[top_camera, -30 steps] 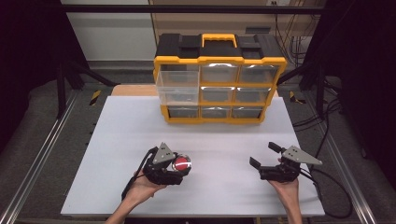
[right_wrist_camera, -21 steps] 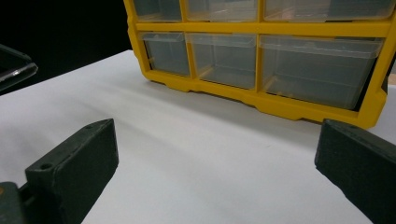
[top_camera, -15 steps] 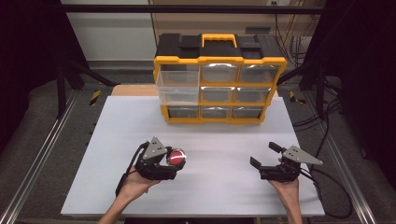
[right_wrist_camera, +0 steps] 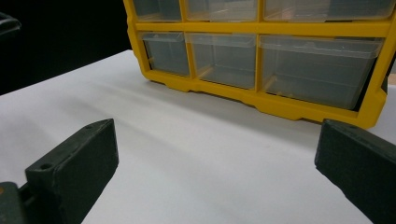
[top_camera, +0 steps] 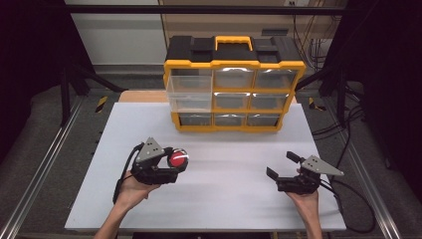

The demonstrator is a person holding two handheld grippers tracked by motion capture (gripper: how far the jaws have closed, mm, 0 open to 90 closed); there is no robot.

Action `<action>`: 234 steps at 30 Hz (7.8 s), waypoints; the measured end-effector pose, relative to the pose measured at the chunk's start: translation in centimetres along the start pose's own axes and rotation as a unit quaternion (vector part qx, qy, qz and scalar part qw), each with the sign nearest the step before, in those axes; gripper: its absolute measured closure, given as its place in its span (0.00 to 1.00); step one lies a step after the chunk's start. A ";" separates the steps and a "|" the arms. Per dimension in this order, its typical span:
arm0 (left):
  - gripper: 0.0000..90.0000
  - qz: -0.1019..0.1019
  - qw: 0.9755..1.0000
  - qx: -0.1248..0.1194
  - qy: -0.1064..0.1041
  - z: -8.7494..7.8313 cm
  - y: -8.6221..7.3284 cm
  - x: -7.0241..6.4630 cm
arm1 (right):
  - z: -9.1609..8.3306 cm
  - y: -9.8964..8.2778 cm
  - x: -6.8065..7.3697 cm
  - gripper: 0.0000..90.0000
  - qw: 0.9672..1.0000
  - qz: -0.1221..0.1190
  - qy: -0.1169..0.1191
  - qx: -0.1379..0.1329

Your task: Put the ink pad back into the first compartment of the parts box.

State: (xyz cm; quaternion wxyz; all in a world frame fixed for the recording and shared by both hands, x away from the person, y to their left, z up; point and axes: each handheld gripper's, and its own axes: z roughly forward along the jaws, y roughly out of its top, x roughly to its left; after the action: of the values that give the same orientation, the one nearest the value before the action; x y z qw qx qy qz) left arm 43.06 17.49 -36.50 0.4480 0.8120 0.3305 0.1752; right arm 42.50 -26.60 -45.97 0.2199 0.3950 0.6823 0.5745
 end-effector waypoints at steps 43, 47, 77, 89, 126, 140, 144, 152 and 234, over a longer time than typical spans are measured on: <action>0.33 0.013 0.997 -0.072 0.022 -4.6 10.1 2.4 | 0.1 -0.1 -0.1 0.00 1.000 -0.002 -0.003 0.004; 0.33 0.017 0.997 -0.075 0.026 -4.8 11.2 2.3 | 0.1 -0.1 -0.1 0.01 1.000 -0.002 -0.003 0.004; 0.33 0.040 0.996 -0.070 0.049 -3.6 16.5 2.6 | 0.0 0.0 -0.2 0.01 1.000 -0.001 -0.004 0.003; 0.33 0.035 0.996 -0.067 0.052 -2.3 17.8 3.5 | 0.0 0.0 -0.1 0.01 1.000 0.001 -0.005 0.006; 0.33 0.024 0.997 -0.038 0.069 1.7 19.1 6.1 | 0.0 -0.1 -0.2 0.01 1.000 0.002 -0.003 0.005; 0.33 0.018 0.997 -0.021 0.071 2.3 18.4 6.6 | 0.0 -0.1 -0.2 0.01 1.000 0.003 -0.004 0.006; 0.33 0.017 0.997 -0.017 0.070 2.4 18.3 6.6 | -0.1 0.0 -0.2 0.01 1.000 0.002 -0.004 0.005; 0.33 0.023 0.997 -0.011 0.077 2.6 18.2 6.5 | -0.1 0.0 -0.2 0.01 1.000 0.003 -0.003 0.004; 0.01 0.031 0.989 -0.139 0.047 -4.3 12.8 2.8 | -0.3 0.0 -0.3 0.01 1.000 0.008 -0.007 0.000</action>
State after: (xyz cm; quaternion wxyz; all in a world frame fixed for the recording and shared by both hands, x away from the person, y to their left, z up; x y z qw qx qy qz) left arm 47.44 17.17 -23.42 0.5351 0.7424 0.2980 0.2715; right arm 42.45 -27.02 -45.98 0.2203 0.4043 0.6774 0.5737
